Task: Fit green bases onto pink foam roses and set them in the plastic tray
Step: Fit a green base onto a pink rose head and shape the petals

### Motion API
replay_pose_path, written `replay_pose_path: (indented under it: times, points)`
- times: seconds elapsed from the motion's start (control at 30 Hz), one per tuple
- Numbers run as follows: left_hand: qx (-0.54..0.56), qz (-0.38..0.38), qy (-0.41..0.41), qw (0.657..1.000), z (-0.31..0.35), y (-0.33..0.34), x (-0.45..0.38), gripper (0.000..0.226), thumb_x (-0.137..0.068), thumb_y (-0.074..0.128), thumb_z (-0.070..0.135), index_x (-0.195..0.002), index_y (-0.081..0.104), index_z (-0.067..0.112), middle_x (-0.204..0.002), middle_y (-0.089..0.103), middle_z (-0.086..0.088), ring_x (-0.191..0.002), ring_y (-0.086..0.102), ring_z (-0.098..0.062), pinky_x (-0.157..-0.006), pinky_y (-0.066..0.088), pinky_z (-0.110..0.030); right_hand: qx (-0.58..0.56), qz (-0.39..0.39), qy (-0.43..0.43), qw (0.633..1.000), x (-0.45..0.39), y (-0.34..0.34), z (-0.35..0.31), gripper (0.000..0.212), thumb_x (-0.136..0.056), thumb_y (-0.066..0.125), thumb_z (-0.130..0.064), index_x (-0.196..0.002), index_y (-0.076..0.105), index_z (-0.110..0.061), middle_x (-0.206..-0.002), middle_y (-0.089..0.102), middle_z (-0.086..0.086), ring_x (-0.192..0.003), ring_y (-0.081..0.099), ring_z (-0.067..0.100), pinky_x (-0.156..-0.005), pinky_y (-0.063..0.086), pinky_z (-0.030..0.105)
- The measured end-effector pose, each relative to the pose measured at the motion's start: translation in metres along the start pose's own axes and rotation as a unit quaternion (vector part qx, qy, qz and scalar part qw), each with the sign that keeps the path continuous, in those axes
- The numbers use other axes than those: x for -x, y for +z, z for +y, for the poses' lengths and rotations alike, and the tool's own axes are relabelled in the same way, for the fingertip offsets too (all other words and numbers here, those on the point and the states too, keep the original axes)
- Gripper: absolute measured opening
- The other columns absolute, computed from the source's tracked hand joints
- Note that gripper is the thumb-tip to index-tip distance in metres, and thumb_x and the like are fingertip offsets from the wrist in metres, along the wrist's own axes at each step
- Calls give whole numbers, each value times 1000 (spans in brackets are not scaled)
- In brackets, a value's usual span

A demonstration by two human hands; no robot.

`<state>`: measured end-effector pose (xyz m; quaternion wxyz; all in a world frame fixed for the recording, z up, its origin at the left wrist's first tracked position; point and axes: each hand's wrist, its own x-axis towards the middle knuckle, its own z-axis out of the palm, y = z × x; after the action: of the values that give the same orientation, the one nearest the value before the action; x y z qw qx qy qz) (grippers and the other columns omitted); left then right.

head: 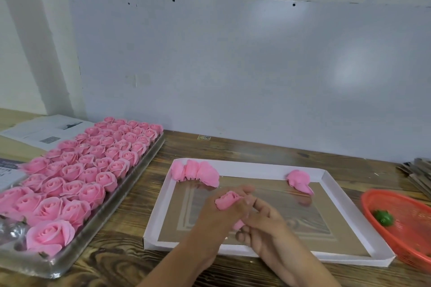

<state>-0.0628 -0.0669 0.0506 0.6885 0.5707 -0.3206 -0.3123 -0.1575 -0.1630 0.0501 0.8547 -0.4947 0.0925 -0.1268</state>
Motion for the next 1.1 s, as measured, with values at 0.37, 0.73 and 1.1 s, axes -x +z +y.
replay_pose_path:
  times: [0.37, 0.73, 1.1]
  points:
    - [37, 31, 29, 998, -1, -2, 1, 36, -68, 77, 52, -86, 70, 22, -85, 69, -5, -78, 62, -17, -64, 53, -33, -71, 5, 62, 996, -6, 5, 12, 60, -62, 82, -10, -117, 63, 2, -88, 64, 19, -66, 63, 22, -56, 55, 26]
    - [96, 61, 33, 993, -2, -2, 1, 17, -79, 79, 43, -84, 72, 27, -75, 67, -2, -72, 64, -12, -63, 55, -27, -53, 19, 76, 996, -4, 12, 11, 44, -76, 74, -5, -118, 61, 1, -89, 63, 20, -74, 63, 28, -69, 55, 35]
    - [-167, 132, 158, 964, -10, -4, 1, 26, -94, 68, 21, -78, 69, 41, -72, 69, 13, -63, 64, 1, -59, 47, -11, 35, 45, 88, 994, -6, 12, 11, 57, -81, 55, -53, -78, 68, 2, -56, 54, 16, -39, 49, 19, -38, 39, 24]
